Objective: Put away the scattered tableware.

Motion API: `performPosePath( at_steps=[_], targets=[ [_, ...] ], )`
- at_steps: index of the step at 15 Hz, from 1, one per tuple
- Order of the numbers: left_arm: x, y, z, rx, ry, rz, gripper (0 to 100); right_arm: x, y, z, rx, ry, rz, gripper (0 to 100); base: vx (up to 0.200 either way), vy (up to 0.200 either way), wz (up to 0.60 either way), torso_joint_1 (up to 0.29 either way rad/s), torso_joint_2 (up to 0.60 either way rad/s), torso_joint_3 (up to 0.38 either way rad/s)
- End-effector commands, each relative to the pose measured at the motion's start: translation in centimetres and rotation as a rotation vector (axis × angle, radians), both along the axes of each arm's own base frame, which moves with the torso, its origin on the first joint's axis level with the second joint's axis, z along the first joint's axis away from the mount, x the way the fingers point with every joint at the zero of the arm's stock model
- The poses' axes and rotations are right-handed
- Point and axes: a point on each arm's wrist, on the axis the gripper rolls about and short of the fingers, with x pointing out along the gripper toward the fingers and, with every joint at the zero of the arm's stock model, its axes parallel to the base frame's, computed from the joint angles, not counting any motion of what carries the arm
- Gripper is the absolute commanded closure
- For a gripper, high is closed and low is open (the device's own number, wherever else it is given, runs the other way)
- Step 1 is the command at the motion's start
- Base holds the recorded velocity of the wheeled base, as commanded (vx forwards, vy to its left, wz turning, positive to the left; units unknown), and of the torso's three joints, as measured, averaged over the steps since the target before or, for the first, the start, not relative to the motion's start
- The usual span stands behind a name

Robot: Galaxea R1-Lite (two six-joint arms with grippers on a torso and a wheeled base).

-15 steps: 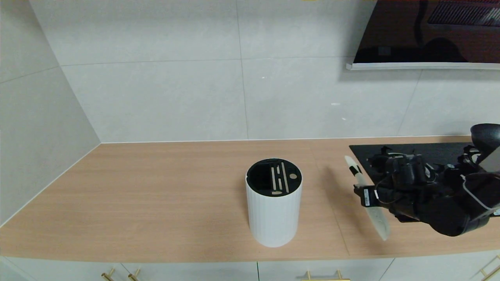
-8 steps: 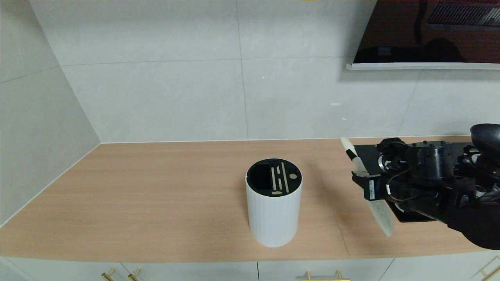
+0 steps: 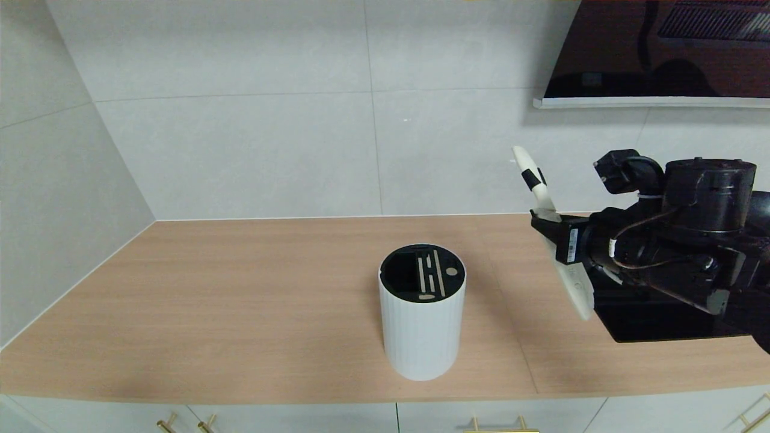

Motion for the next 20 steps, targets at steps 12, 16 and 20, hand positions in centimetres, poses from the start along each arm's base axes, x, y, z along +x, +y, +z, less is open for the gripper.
performPosePath(
  at_steps=[12,16,20],
  targets=[
    [24.1,-11.7,0.6,-0.206,0.293,-0.426,0,-2.2,5.1,2.8,0.003,-0.037,0.151,100,0.0,0.0,0.0,0.0,0.0,0.0],
    [25.0,-13.7,0.5,-0.401,0.355,-0.478,0,-3.6,7.0,2.6,0.002,-0.031,0.219,100,0.0,0.0,0.0,0.0,0.0,0.0],
    [25.5,-16.2,-0.3,-0.449,0.375,-0.534,0,-4.3,8.7,1.8,-0.001,-0.006,0.273,100,0.0,0.0,0.0,0.0,0.0,0.0]
  ],
)
